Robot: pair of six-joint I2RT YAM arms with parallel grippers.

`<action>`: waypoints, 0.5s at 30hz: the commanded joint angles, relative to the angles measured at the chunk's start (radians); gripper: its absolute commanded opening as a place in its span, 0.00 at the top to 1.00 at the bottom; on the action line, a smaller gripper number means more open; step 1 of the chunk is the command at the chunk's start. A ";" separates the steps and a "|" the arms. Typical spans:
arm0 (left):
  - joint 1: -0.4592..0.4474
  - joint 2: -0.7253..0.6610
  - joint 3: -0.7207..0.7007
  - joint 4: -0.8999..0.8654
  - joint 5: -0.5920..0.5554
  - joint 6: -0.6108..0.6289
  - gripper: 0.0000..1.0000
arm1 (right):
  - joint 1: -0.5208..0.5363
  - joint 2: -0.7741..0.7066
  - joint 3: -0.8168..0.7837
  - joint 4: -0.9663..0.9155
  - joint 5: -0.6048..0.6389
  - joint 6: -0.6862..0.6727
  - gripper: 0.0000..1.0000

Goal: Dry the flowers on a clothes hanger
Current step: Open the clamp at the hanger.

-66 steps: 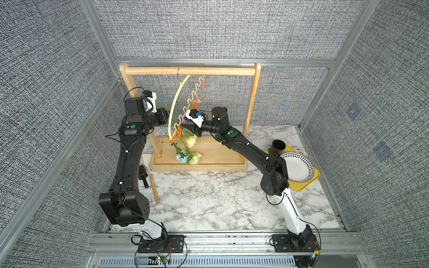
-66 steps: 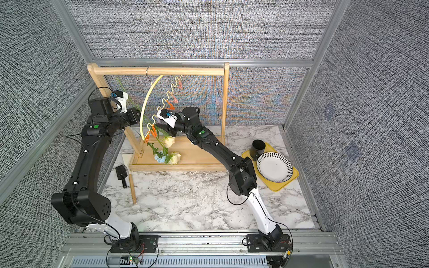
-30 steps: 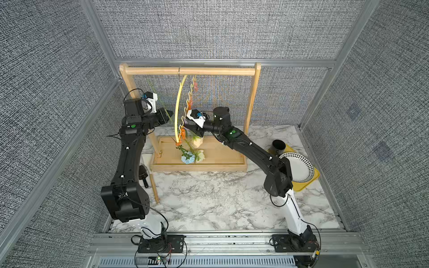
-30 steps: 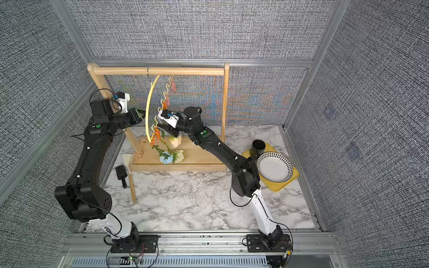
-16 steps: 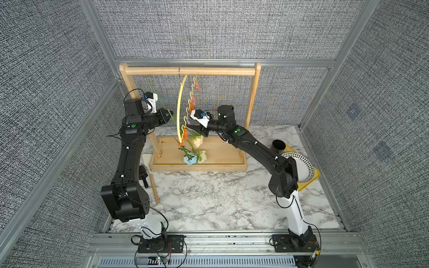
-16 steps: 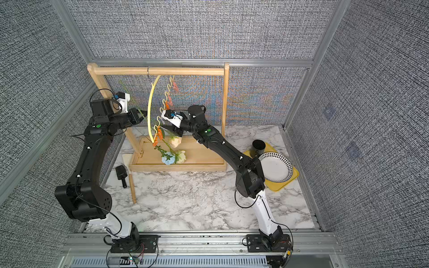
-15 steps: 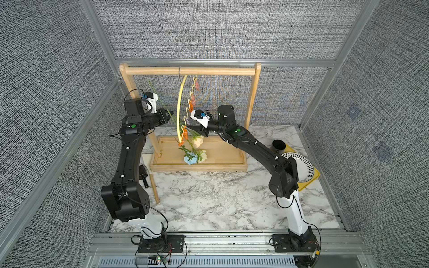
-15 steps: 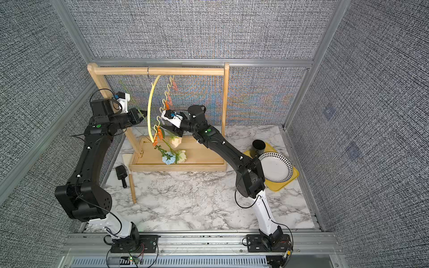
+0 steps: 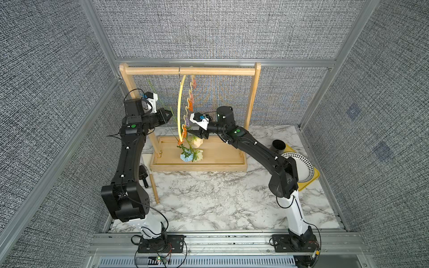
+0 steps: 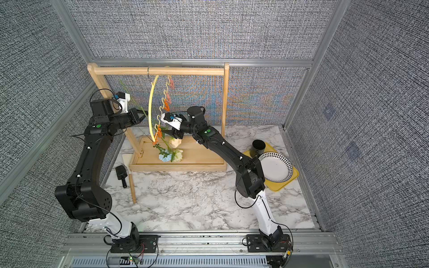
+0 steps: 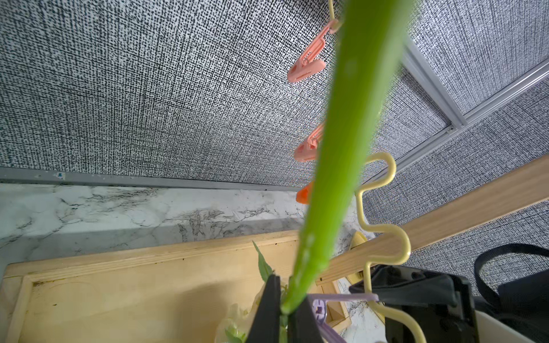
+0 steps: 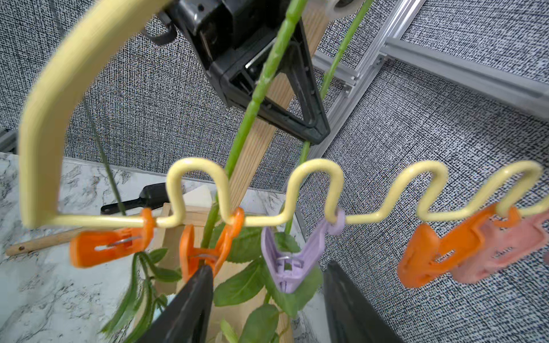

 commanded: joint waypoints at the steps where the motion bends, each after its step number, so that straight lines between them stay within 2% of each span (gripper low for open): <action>1: 0.002 0.001 0.001 0.033 0.024 -0.001 0.98 | 0.006 0.022 0.039 0.023 0.043 0.018 0.39; 6: 0.003 0.002 0.001 0.035 0.026 -0.002 0.98 | 0.010 0.054 0.080 0.048 0.079 0.042 0.41; 10: 0.002 0.002 0.001 0.037 0.034 -0.003 0.98 | 0.011 0.058 0.082 0.068 0.087 0.058 0.48; 15: 0.003 0.004 -0.001 0.043 0.043 -0.007 0.98 | 0.010 0.068 0.089 0.092 0.086 0.085 0.48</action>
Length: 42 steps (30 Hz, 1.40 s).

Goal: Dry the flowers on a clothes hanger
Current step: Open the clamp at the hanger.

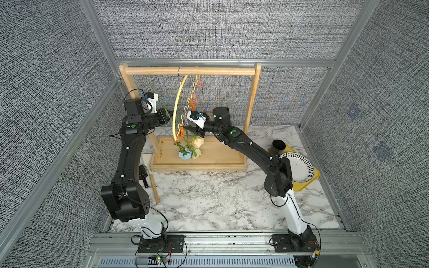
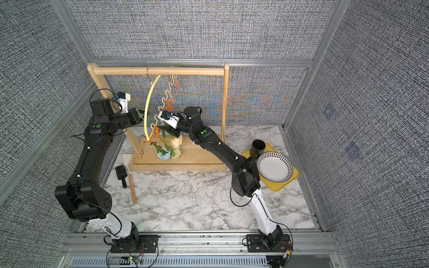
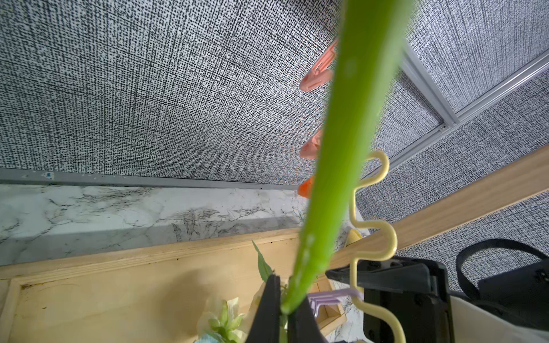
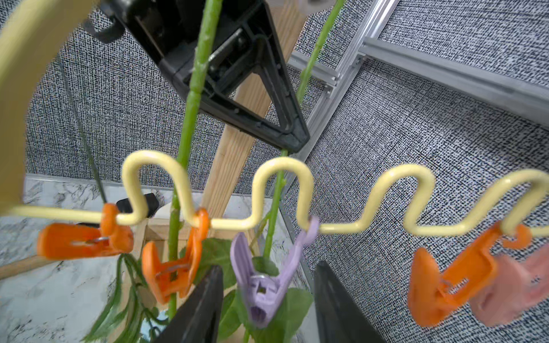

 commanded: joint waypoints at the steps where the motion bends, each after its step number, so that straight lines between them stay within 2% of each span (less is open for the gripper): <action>1: 0.001 0.004 0.000 0.041 0.021 -0.004 0.98 | 0.000 0.006 0.013 0.051 0.006 0.039 0.48; 9: 0.001 0.005 -0.002 0.045 0.026 -0.010 0.98 | 0.001 0.025 0.038 0.061 0.003 0.066 0.47; 13: 0.001 0.009 -0.003 0.045 0.028 -0.015 0.98 | 0.010 0.021 0.028 0.053 0.017 0.050 0.42; 21: 0.001 0.012 -0.002 0.049 0.031 -0.019 0.98 | 0.024 0.017 0.007 0.064 0.047 0.036 0.41; 31: 0.001 0.017 -0.002 0.052 0.035 -0.023 0.98 | 0.047 0.027 0.003 0.111 0.157 0.035 0.42; 35: 0.002 0.016 -0.002 0.055 0.038 -0.026 0.98 | 0.054 0.027 0.000 0.125 0.184 0.033 0.47; 39: 0.001 0.017 -0.001 0.057 0.040 -0.028 0.98 | 0.057 0.025 -0.002 0.134 0.179 0.040 0.58; 42: 0.001 0.020 0.001 0.057 0.040 -0.028 0.98 | 0.056 0.020 -0.010 0.134 0.180 0.039 0.59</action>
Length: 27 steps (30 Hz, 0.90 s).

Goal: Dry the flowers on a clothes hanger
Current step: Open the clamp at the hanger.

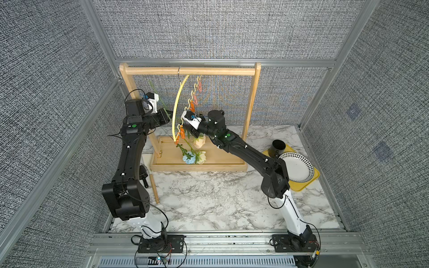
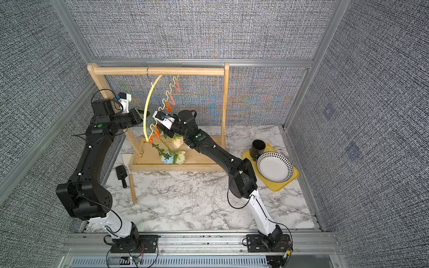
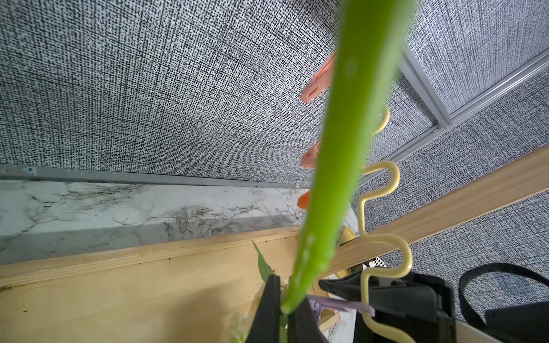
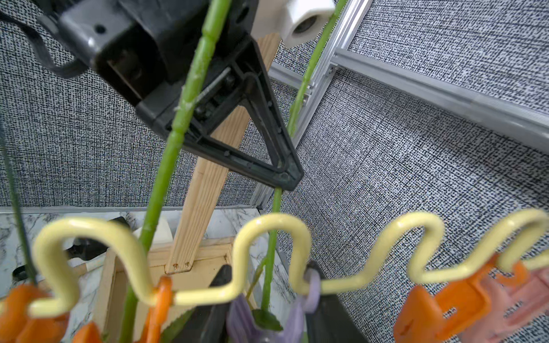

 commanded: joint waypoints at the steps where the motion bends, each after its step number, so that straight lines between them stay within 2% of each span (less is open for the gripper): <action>1: 0.002 0.003 0.003 0.037 0.017 -0.002 0.98 | 0.001 -0.002 -0.007 0.031 0.009 0.007 0.59; 3: 0.001 0.006 0.003 0.038 0.018 -0.002 0.98 | 0.000 -0.007 -0.015 0.032 0.009 0.006 0.58; 6: 0.001 0.006 0.004 0.038 0.018 -0.003 0.98 | -0.001 -0.015 -0.030 0.033 0.015 0.005 0.49; 7: 0.001 0.006 0.004 0.038 0.019 -0.003 0.98 | -0.001 -0.019 -0.036 0.033 0.016 0.006 0.49; 19: 0.001 0.010 0.005 0.040 0.022 -0.006 0.98 | -0.004 -0.048 -0.076 0.043 0.028 -0.006 0.49; 24: 0.001 0.009 0.003 0.041 0.024 -0.007 0.98 | -0.004 -0.043 -0.074 0.047 0.025 -0.001 0.56; 27: 0.002 0.007 0.003 0.041 0.023 -0.007 0.98 | -0.003 -0.040 -0.069 0.051 0.023 0.007 0.57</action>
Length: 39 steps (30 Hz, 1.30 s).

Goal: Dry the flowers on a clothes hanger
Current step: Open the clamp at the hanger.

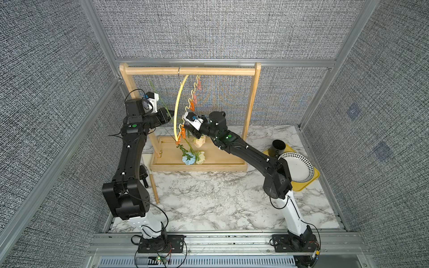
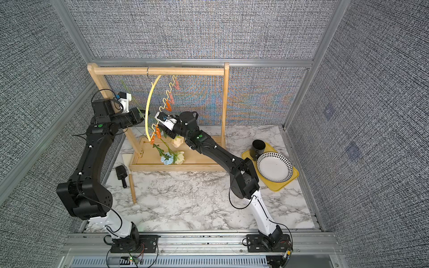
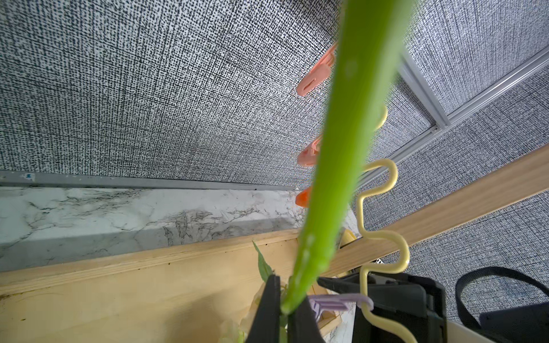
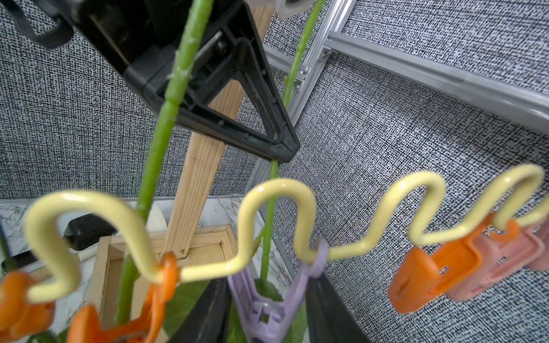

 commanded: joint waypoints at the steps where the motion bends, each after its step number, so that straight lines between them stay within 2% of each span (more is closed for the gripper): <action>1: 0.001 0.000 0.002 0.024 0.020 -0.007 0.98 | 0.000 -0.002 0.007 0.036 -0.003 0.011 0.57; 8: 0.003 0.002 0.002 0.024 0.022 -0.009 0.98 | 0.000 -0.008 0.005 0.039 0.002 0.011 0.52; 21: 0.002 0.002 0.000 0.029 0.025 -0.014 0.98 | 0.002 -0.013 0.004 0.044 0.015 0.017 0.54; 29: 0.002 0.004 -0.001 0.035 0.035 -0.017 0.98 | 0.002 -0.017 0.004 0.041 0.004 0.016 0.75; 39: -0.006 0.021 -0.012 0.081 0.090 -0.045 0.98 | -0.004 -0.035 0.004 0.033 -0.050 0.042 0.78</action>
